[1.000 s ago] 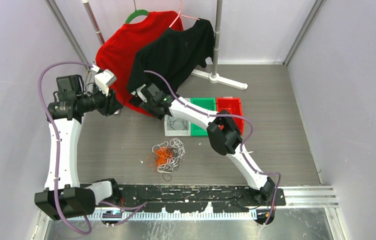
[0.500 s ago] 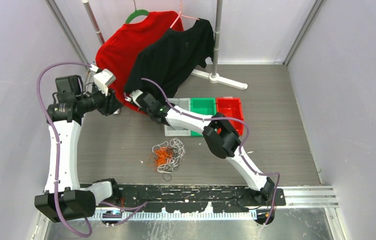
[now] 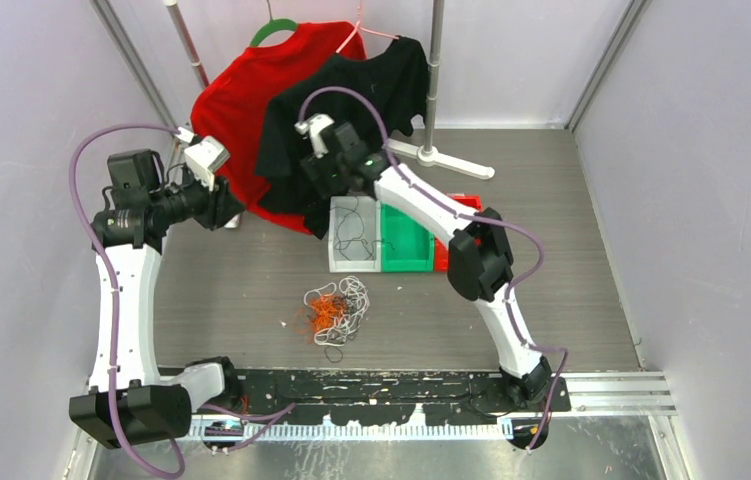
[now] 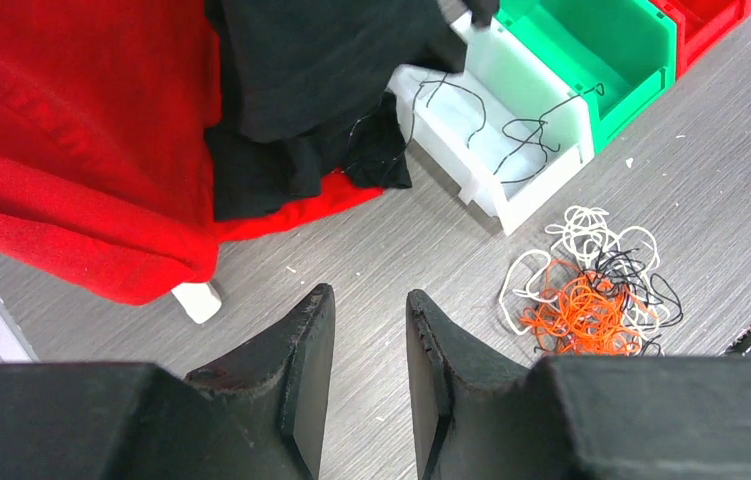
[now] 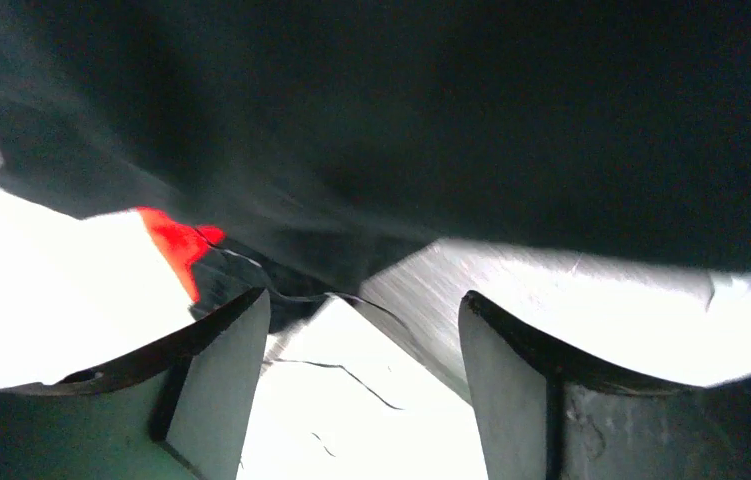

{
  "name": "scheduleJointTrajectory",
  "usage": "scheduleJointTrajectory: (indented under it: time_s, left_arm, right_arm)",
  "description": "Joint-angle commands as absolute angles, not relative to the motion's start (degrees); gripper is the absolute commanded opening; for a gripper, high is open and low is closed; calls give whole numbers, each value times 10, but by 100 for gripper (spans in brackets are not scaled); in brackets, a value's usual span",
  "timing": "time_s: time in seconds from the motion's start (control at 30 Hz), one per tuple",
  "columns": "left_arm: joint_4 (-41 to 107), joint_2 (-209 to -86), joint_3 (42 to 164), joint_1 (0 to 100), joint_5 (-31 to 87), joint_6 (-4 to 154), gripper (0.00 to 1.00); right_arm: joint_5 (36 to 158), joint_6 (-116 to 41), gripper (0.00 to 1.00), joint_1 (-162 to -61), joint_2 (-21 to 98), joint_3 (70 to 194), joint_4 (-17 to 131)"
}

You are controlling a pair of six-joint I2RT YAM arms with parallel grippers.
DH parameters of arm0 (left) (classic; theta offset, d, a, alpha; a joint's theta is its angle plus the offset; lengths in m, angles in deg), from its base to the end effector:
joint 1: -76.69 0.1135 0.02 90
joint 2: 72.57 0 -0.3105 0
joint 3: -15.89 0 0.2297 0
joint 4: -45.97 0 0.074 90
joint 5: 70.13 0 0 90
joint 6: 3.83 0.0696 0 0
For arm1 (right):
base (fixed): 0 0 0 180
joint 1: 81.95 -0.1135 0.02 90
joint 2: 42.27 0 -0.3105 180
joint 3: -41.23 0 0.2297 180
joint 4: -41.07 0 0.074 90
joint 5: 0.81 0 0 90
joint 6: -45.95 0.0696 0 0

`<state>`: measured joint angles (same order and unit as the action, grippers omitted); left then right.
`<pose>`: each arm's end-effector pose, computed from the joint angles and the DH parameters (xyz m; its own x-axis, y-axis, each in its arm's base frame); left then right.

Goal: Untangle the cables
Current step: Adjust the cable in the bin.

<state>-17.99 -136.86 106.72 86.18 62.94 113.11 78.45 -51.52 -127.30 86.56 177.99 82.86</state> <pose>0.1952 -0.0156 0.4200 -0.3465 0.2776 -0.8960 0.6410 0.7674 -0.0101 0.4031 0.3896 0.3077 -0.3115 -0.4971 -0.8099 -0.6361 0.7422 -0.2109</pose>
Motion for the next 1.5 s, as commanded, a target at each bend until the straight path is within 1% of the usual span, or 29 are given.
scheduleJointTrajectory:
  time_s: [0.0,0.07,0.17,0.2,0.33,0.47,0.67,0.83,0.93,1.03,1.17,1.3,1.47]
  left_arm:
    - [-148,-1364,1067,866,654,1126,34]
    - [-147,-1363,1062,866,657,1127,34]
    - [-149,-1361,1060,866,659,1131,34]
    - [-149,-1361,1059,866,660,1134,35]
    - [-148,-1363,1062,866,659,1137,35]
    - [-149,-1360,1064,866,659,1137,35]
    - [-148,-1357,1067,866,663,1133,35]
    - [-149,-1354,1072,866,665,1135,35]
    - [-149,-1356,1074,866,666,1134,35]
    - [-150,-1357,1077,866,667,1133,35]
    - [-151,-1361,1081,866,665,1136,35]
    - [-152,-1364,1079,866,664,1140,35]
    - [-147,-1364,1074,867,664,1136,35]
  right_arm:
    - [944,-434,76,-1194,836,1796,918]
    - [950,-414,78,-1176,840,1800,930]
    - [950,-370,78,-1160,829,1789,944]
    - [944,-360,77,-1160,814,1760,930]
    - [949,-318,77,-1169,721,1603,803]
    - [935,-313,74,-1192,692,1548,780]
    - [882,-344,72,-1226,738,1564,807]
    - [800,-381,72,-1252,790,1609,837]
    - [766,-381,72,-1260,808,1615,827]
    - [735,-370,69,-1262,815,1613,814]
    - [716,-356,64,-1263,807,1602,795]
    - [727,-332,56,-1263,766,1560,761]
    - [746,-309,57,-1261,721,1535,745]
